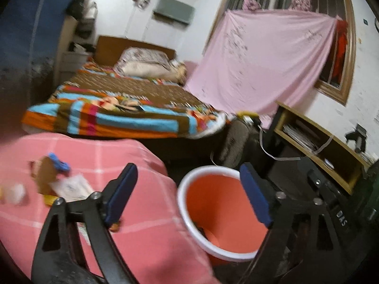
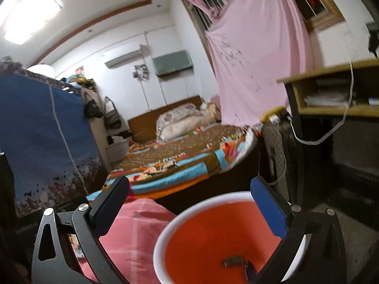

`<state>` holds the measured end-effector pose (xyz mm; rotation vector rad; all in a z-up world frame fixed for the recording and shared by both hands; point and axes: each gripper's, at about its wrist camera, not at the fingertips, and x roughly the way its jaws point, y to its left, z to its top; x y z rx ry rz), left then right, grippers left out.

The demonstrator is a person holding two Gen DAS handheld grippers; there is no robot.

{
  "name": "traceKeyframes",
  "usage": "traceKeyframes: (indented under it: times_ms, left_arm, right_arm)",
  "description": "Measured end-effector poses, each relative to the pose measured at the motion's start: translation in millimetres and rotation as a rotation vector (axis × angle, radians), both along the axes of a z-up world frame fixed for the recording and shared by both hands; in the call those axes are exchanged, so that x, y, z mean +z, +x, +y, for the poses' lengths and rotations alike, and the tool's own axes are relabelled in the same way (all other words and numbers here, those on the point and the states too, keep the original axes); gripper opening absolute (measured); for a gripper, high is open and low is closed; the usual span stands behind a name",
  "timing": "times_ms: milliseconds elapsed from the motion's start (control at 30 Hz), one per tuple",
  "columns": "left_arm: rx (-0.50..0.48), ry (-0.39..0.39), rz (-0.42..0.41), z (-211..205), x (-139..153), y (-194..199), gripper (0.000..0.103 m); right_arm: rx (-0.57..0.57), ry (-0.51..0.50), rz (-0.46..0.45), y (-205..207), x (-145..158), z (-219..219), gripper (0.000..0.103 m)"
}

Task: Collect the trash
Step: 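Return the left tool over the table toward the yellow cap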

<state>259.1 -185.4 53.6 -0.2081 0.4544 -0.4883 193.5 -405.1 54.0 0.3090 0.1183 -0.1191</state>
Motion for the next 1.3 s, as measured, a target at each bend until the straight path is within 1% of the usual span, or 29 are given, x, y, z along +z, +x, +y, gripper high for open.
traceKeyframes:
  times_ms: [67,100,400,667,867,1000,1167,1300]
  left_arm:
    - [0.054,0.003,-0.031,14.9,1.3,-2.9,0.091]
    - [0.086,0.004,-0.053,22.9,2.7,-5.3,0.092]
    - [0.271,0.051,-0.179,93.6,6.3,-27.6,0.092]
    - [0.402,0.08,-0.259,145.6,6.6,-46.9,0.092]
    - [0.462,0.123,-0.316,175.1,2.8,-60.1,0.092]
    - [0.477,0.16,-0.335,190.8,0.1,-63.6,0.092]
    - [0.468,0.195,-0.316,209.3,-5.2,-60.8,0.092]
    - [0.454,0.213,-0.288,216.8,-10.9,-55.1,0.092]
  right_arm:
    - [0.013,-0.033,-0.033,-0.3,3.9,11.8,0.103]
    - [0.019,-0.041,-0.044,-0.3,5.2,15.7,0.103]
    - [0.097,-0.098,-0.148,3.5,13.9,68.0,0.103]
    - [0.19,-0.154,-0.203,7.3,20.8,119.2,0.103]
    - [0.269,-0.22,-0.211,9.0,22.0,155.8,0.103]
    - [0.319,-0.27,-0.2,12.6,19.8,178.7,0.103]
    - [0.367,-0.305,-0.175,20.8,12.8,199.7,0.103]
    - [0.406,-0.313,-0.098,39.6,6.6,214.3,0.103]
